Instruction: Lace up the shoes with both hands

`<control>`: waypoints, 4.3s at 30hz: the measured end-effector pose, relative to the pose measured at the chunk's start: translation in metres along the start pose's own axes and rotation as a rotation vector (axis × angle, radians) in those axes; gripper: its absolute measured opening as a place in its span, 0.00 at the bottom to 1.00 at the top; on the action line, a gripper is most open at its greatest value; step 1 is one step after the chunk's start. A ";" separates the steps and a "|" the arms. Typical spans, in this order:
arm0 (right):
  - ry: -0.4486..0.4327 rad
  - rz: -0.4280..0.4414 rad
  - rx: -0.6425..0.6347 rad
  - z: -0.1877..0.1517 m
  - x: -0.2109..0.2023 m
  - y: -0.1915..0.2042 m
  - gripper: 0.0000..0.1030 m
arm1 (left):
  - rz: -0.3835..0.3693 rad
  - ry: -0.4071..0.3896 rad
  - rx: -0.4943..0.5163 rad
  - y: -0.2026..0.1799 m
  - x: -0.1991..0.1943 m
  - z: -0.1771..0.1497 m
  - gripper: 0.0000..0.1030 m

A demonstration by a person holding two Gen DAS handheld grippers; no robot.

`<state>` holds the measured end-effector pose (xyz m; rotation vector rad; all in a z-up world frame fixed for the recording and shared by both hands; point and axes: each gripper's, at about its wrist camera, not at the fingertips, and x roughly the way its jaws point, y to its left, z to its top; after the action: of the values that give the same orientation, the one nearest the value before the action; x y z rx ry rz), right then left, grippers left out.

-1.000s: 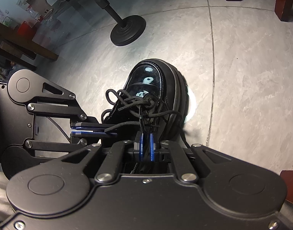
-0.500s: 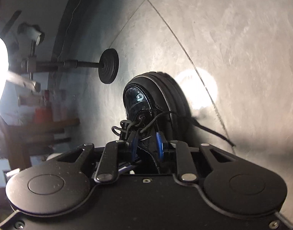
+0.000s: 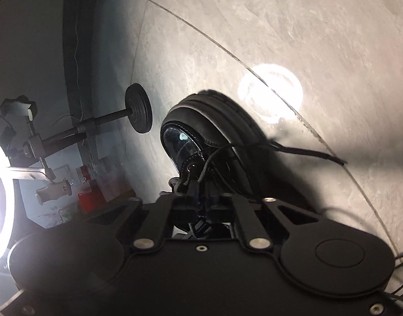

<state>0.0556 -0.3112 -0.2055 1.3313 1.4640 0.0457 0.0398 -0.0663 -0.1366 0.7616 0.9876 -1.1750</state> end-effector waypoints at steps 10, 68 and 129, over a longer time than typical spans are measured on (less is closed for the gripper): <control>-0.184 0.013 -0.176 0.004 -0.039 0.031 0.02 | -0.002 -0.148 -0.201 0.033 -0.032 -0.011 0.41; 0.067 -0.734 -1.268 -0.073 0.060 0.014 0.20 | -0.143 -0.237 -0.510 0.038 -0.042 -0.040 0.14; -0.026 -0.279 -0.545 -0.015 -0.025 0.088 0.36 | 0.093 -0.461 -0.346 0.026 -0.042 -0.016 0.03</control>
<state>0.0986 -0.2881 -0.1270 0.6815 1.4658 0.2279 0.0582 -0.0297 -0.1050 0.2399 0.7306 -1.0018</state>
